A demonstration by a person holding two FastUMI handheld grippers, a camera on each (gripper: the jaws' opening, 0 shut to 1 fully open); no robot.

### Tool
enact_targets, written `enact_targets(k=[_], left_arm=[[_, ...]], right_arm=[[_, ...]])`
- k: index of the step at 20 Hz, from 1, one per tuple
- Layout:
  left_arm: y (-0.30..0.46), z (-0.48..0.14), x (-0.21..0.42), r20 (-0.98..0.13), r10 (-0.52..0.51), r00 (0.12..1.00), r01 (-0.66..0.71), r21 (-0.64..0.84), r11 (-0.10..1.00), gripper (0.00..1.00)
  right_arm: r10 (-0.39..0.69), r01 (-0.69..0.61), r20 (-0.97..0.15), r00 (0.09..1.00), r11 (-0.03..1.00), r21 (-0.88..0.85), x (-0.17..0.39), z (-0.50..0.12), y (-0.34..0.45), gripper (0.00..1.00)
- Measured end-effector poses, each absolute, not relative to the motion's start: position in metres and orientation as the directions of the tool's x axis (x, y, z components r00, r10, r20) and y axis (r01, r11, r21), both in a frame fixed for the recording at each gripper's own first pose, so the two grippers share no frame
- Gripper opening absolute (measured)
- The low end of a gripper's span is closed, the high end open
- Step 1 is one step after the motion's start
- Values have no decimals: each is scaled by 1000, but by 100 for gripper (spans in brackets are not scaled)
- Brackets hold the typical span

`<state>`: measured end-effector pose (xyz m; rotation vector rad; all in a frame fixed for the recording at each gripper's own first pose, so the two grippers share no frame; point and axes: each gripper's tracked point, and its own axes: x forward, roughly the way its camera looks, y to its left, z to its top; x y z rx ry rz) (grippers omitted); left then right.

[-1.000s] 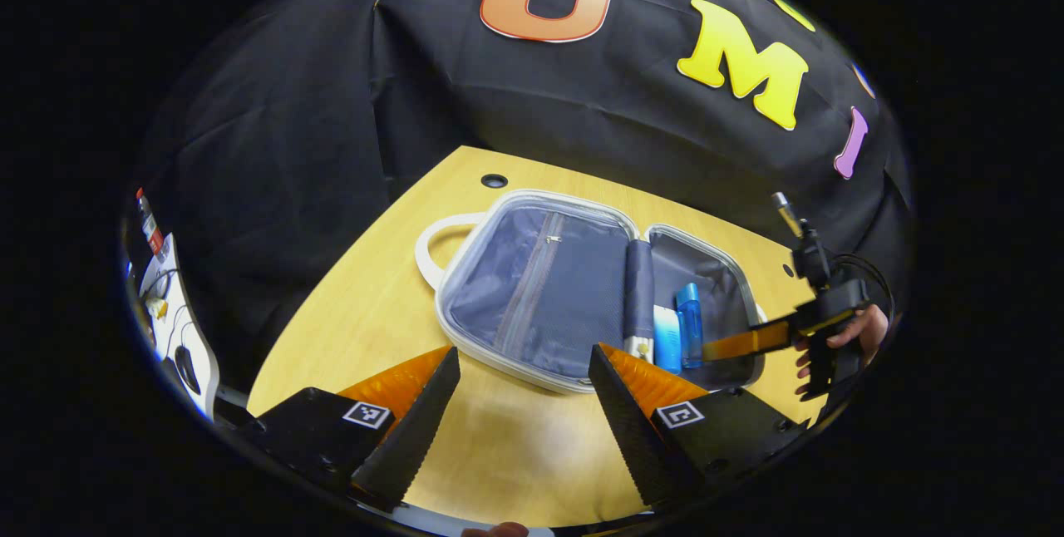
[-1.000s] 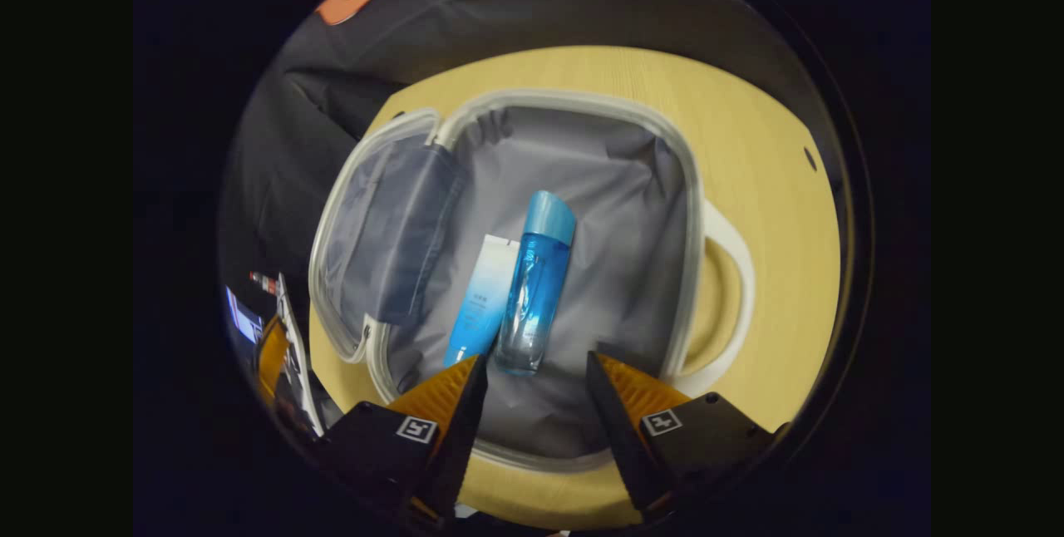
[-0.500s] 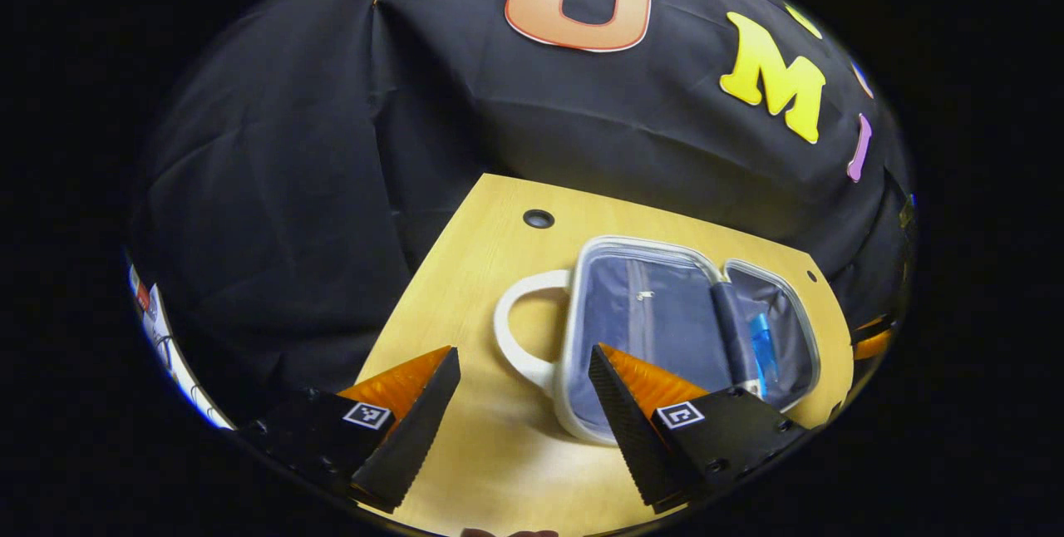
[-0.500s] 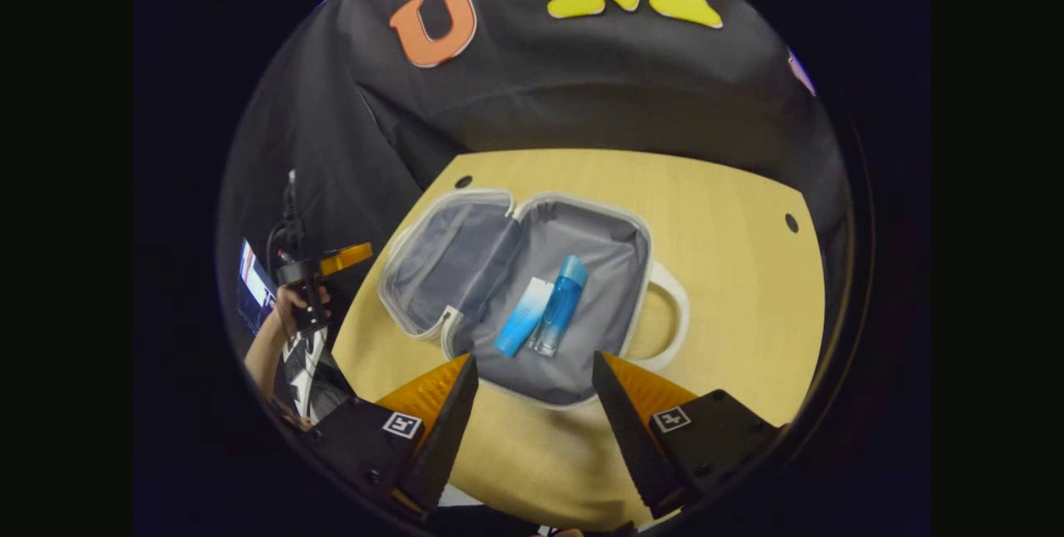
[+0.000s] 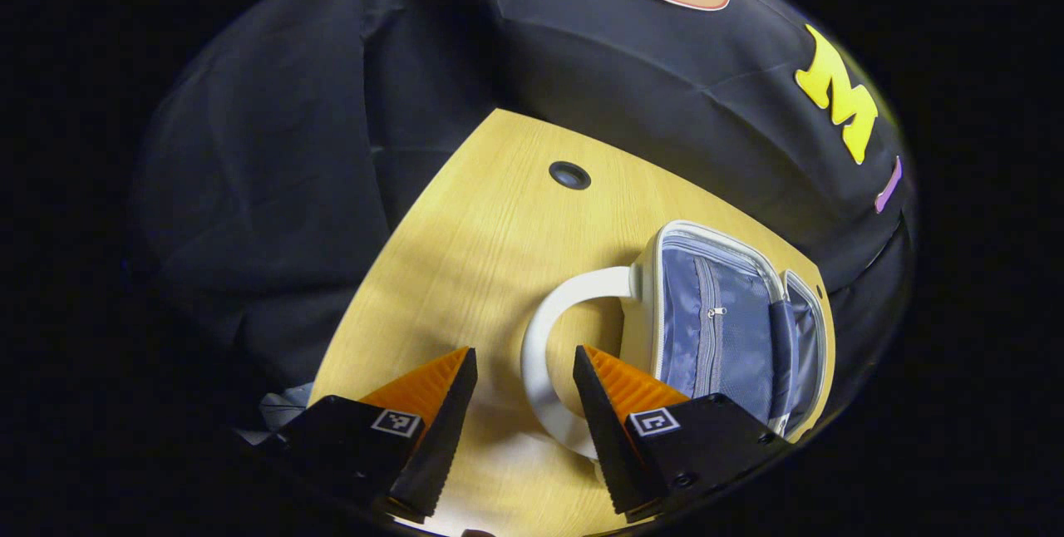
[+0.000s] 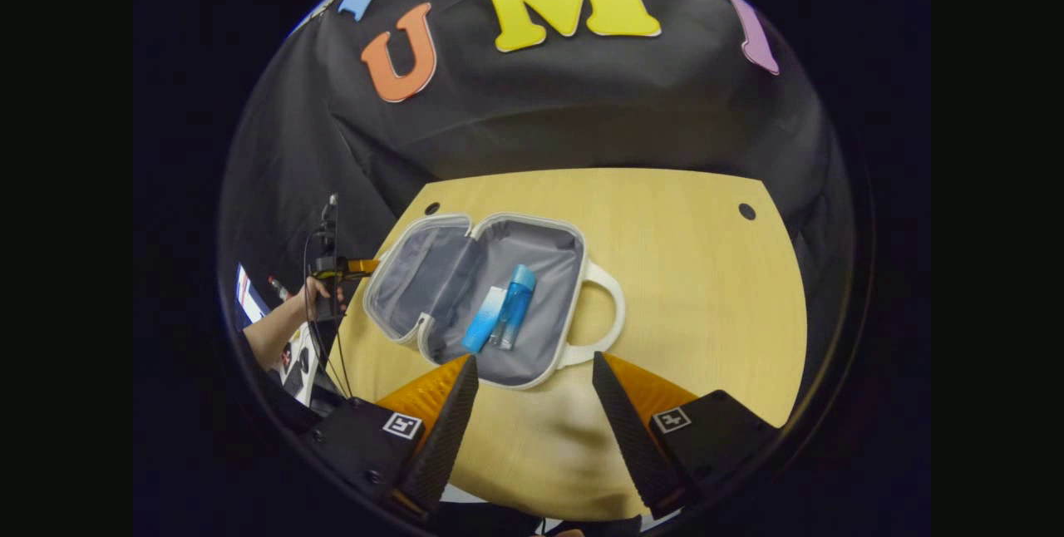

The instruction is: First open the suitcase, pack the skin care products into it, and then close the suitcase.

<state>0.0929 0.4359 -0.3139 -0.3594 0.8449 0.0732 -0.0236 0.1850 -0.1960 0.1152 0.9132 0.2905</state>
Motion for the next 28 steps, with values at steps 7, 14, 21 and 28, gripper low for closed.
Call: enact_targets(k=[7, 14, 21, 28], left_arm=[[429, -314, 97, -757, -71, 649, -287, -331, 899, 25], [402, -203, 88, -658, 20, 753, -279, -292, 915, 13], [274, -51, 83, -505, 22, 863, -158, -229, 960, 12], [75, -31, 76, -393, -145, 908, 80, -178, 981, 12]], right_arm=[[317, -187, -751, 579, 948, 256, -29, -197, 188, 82], [307, -186, -651, 694, 950, 250, -29, -164, 166, 82], [228, -164, -535, 813, 973, 164, -42, -127, 107, 82], [145, -68, -492, 858, 983, 171, -54, -110, 34, 82]])
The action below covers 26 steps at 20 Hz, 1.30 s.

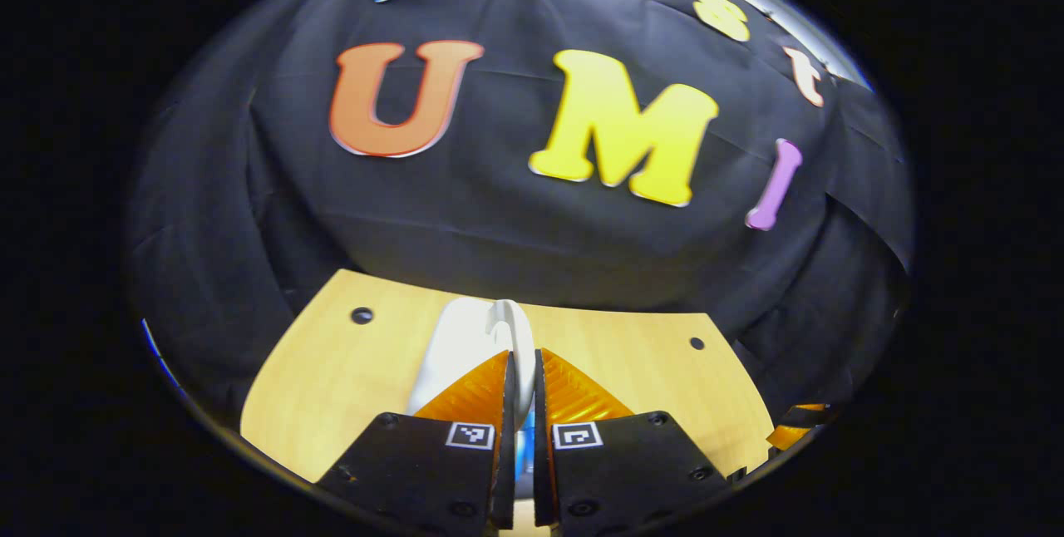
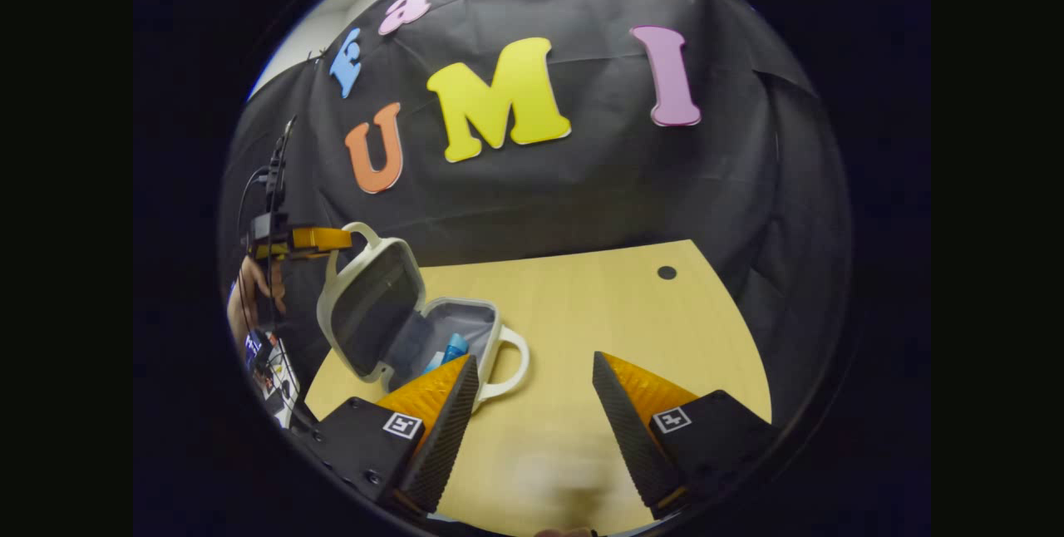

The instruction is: First open the suitcase, pack the skin care products into it, and then close the suitcase.

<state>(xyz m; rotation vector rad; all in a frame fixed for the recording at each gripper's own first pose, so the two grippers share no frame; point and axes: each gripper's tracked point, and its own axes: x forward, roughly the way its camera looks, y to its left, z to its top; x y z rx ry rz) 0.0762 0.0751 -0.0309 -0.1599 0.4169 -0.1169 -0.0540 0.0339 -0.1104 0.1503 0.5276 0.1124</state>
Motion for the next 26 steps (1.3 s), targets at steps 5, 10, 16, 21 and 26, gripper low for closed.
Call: enact_targets(k=[5, 10, 16, 21, 26], left_arm=[[-38, -95, 81, -413, -220, 884, 177, -140, 974, 12], [-94, -180, 90, -500, -223, 837, 213, -78, 974, 12], [-112, -231, 91, -572, -197, 796, 225, -21, 974, 12], [-123, -235, 78, -596, -209, 775, 202, -80, 976, 35], [-97, -147, 75, -463, -146, 874, 161, -7, 987, 88]], right_arm=[[54, 0, -487, 872, 994, 110, -66, -103, -36, 82], [-47, 72, -500, 865, 997, 30, -81, -100, -106, 77], [-62, 101, -543, 838, 994, 43, -85, -113, -130, 77], [6, 29, -546, 837, 998, 56, -68, -123, -108, 82], [82, -72, -491, 867, 997, 38, -37, -107, -69, 78]])
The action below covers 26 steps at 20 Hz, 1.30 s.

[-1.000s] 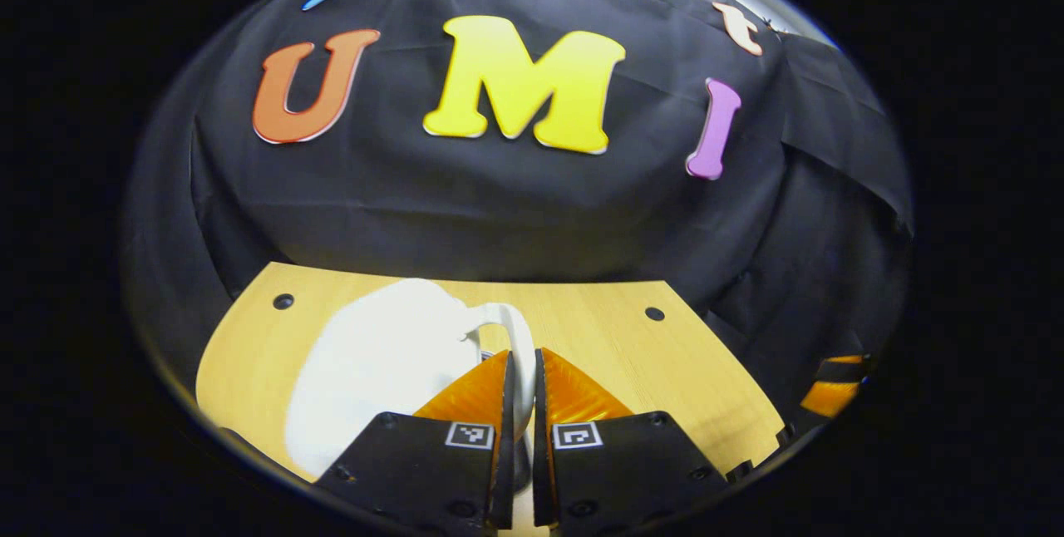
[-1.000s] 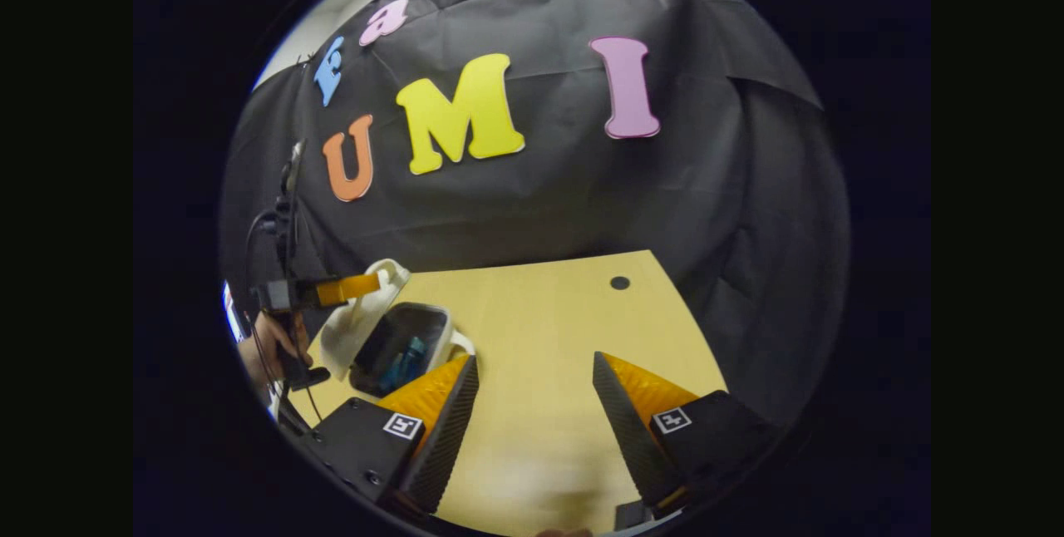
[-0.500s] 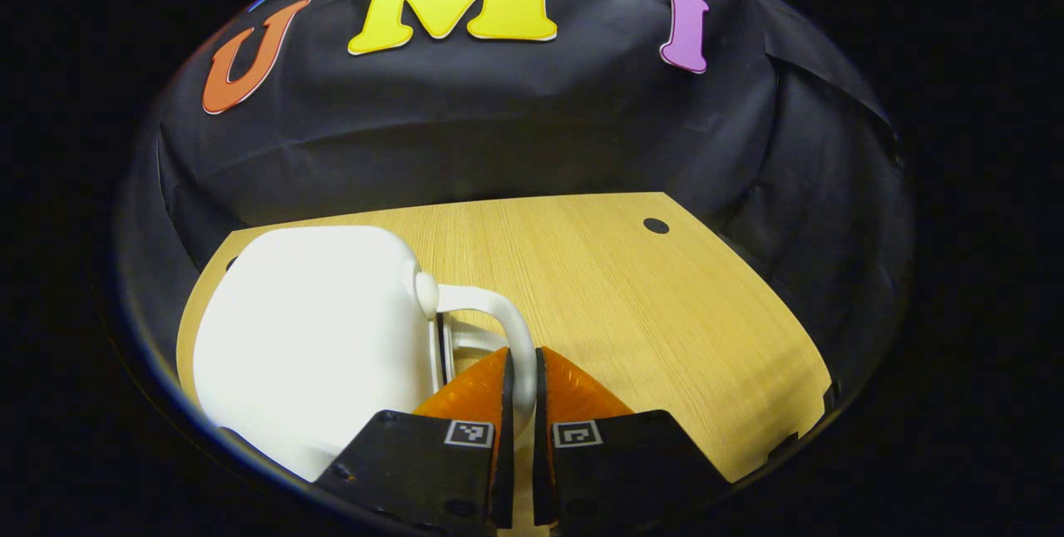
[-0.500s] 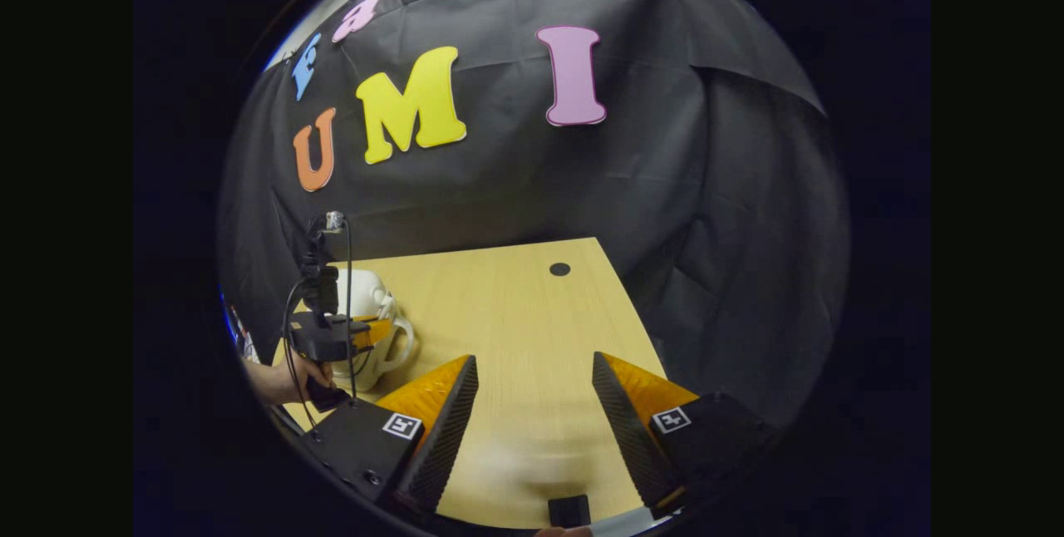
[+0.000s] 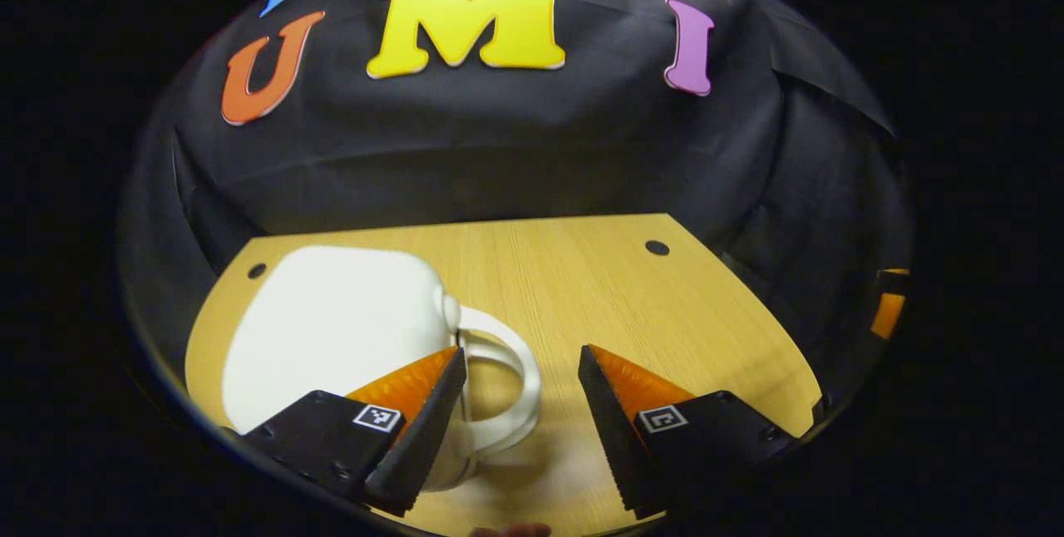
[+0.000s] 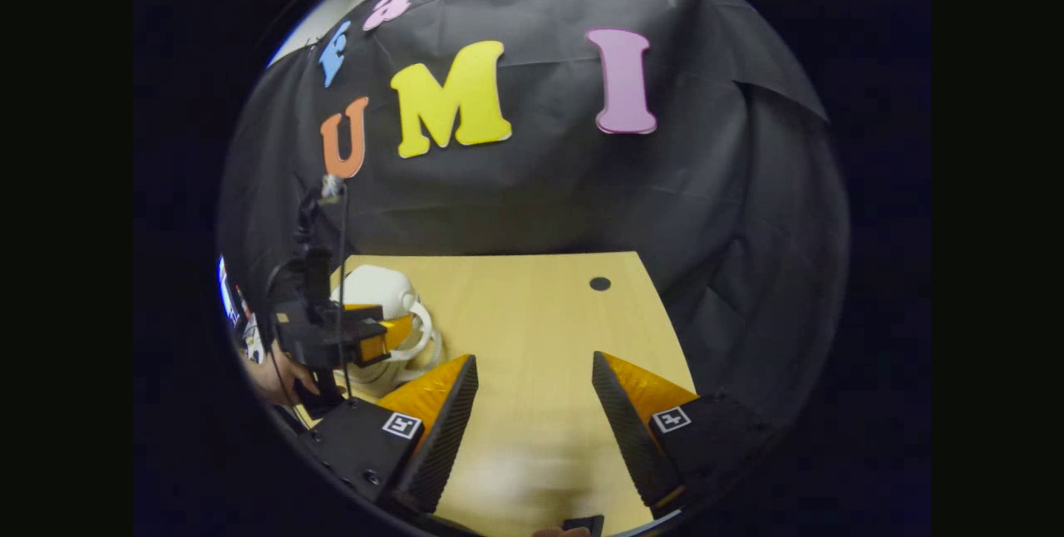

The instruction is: First open the suitcase, pack the skin care products into it, and then close the suitcase.

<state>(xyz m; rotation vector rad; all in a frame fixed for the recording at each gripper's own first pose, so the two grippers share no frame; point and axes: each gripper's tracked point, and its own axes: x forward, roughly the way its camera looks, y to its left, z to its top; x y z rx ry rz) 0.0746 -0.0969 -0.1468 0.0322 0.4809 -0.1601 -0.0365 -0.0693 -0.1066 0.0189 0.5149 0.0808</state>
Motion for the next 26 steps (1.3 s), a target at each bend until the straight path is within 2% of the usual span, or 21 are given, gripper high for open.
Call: enact_targets(k=[1, 2, 4, 5, 6, 8, 12, 14, 15, 17, 22, 24, 25, 26], left_arm=[[-88, -120, 74, -414, -125, 902, 141, 10, 990, 89], [-80, -91, 73, -351, -101, 931, 121, 36, 992, 89], [-60, -29, 67, -200, -42, 979, 63, 101, 993, 92], [-54, -3, 64, -139, -31, 990, 47, 114, 992, 92], [-50, 21, 61, -86, -27, 996, 36, 109, 993, 92], [-40, 60, 55, -8, -8, 1000, 8, 89, 996, 92], [-21, 85, 41, 40, 43, 998, -45, 42, 998, 92], [-25, 81, 35, 28, 25, 999, -25, 14, 1000, 92], [-20, 76, 33, 23, 27, 999, -27, 7, 1000, 92], [-16, 72, 30, 25, 37, 999, -37, 3, 999, 92], [-21, 67, 21, 21, 23, 1000, -23, -8, 1000, 92], [-18, 65, 22, 18, 25, 1000, -25, -12, 1000, 92], [-19, 66, 22, 17, 22, 1000, -22, -17, 1000, 92], [-19, 65, 22, 14, 21, 1000, -21, -17, 1000, 92]], right_arm=[[97, -90, -461, 882, 995, 39, -28, -94, -60, 82], [108, -100, -422, 900, 994, 40, -18, -80, -50, 78], [107, -101, -312, 944, 994, 38, 4, -40, -30, 82], [100, -93, -249, 963, 995, 40, 13, -19, -22, 78], [91, -85, -187, 978, 996, 41, 19, 1, -15, 82], [60, -58, -79, 995, 998, 31, 28, 35, -2, 81], [-4, 4, 14, 1000, 1000, 22, 28, 63, 13, 81], [-16, 15, 12, 1000, 1000, 28, 27, 60, 18, 77], [-19, 19, 6, 1000, 999, 32, 25, 59, 20, 81], [-22, 22, -5, 1000, 999, 45, 22, 56, 22, 82], [-19, 19, -16, 1000, 999, 34, 20, 54, 29, 81], [-2, 3, -13, 1000, 999, 33, 20, 55, 36, 77], [-1, 2, -13, 1000, 1000, 25, 21, 55, 37, 81], [0, 0, -15, 1000, 1000, 16, 21, 54, 37, 77]])
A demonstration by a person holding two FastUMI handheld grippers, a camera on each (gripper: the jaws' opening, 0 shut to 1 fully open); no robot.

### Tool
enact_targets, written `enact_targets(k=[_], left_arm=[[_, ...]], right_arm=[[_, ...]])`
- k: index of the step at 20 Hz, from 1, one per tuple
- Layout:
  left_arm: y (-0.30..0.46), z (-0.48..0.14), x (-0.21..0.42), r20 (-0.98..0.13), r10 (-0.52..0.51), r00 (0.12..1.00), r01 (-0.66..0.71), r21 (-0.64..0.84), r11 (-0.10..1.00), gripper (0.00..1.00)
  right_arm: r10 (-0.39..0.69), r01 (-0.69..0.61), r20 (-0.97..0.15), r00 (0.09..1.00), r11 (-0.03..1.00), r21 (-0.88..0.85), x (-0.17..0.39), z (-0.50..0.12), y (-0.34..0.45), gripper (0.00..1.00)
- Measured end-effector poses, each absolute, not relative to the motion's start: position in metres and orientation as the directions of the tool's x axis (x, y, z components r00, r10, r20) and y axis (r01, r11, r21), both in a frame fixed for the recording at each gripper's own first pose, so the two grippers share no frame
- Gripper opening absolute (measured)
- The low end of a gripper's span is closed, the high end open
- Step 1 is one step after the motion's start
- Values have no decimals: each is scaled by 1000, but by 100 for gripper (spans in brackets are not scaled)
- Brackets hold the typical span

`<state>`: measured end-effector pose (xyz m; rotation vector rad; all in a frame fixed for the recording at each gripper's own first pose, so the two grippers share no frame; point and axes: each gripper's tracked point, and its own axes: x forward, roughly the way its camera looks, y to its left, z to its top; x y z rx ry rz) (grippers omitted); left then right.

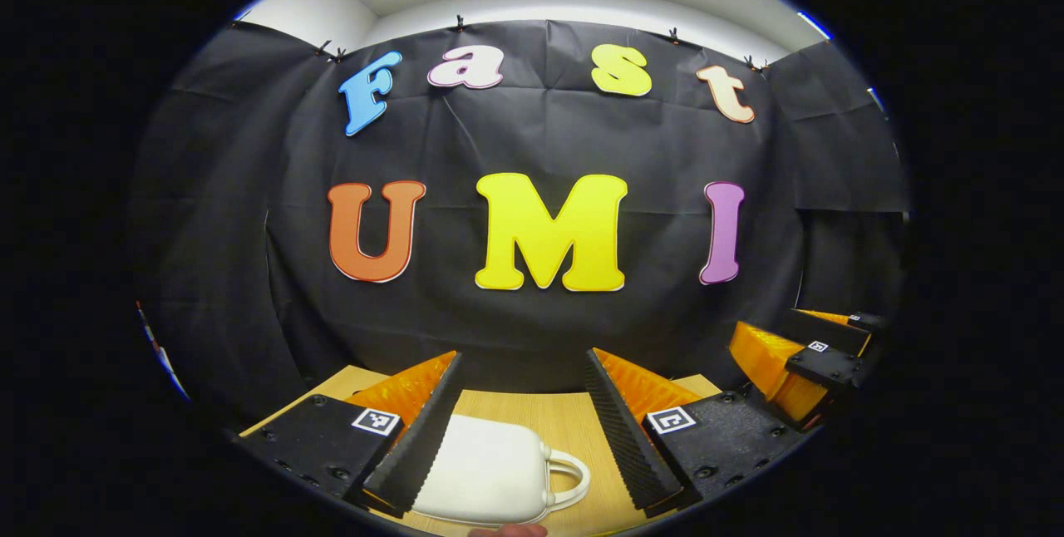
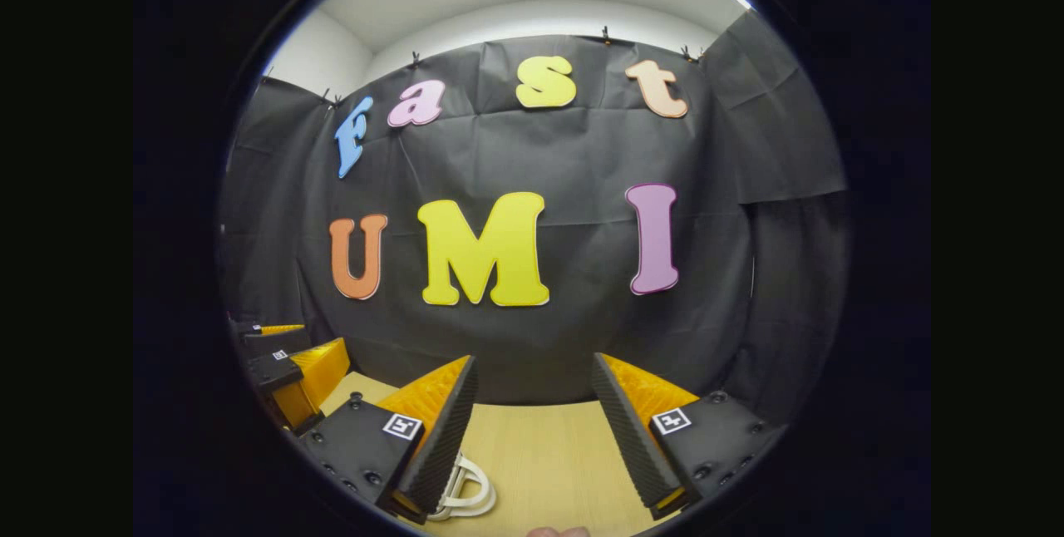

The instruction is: First open the suitcase, pack the skin care products into it, and then close the suitcase.

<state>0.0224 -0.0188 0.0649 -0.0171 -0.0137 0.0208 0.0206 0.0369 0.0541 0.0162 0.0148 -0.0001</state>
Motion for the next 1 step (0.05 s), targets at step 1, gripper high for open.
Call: enact_targets(k=[1], left_arm=[[-19, 64, 23, 13, 24, 1000, -24, -15, 1000, 92]], right_arm=[[3, -3, -15, 1000, 1000, 12, 21, 54, 38, 77]])
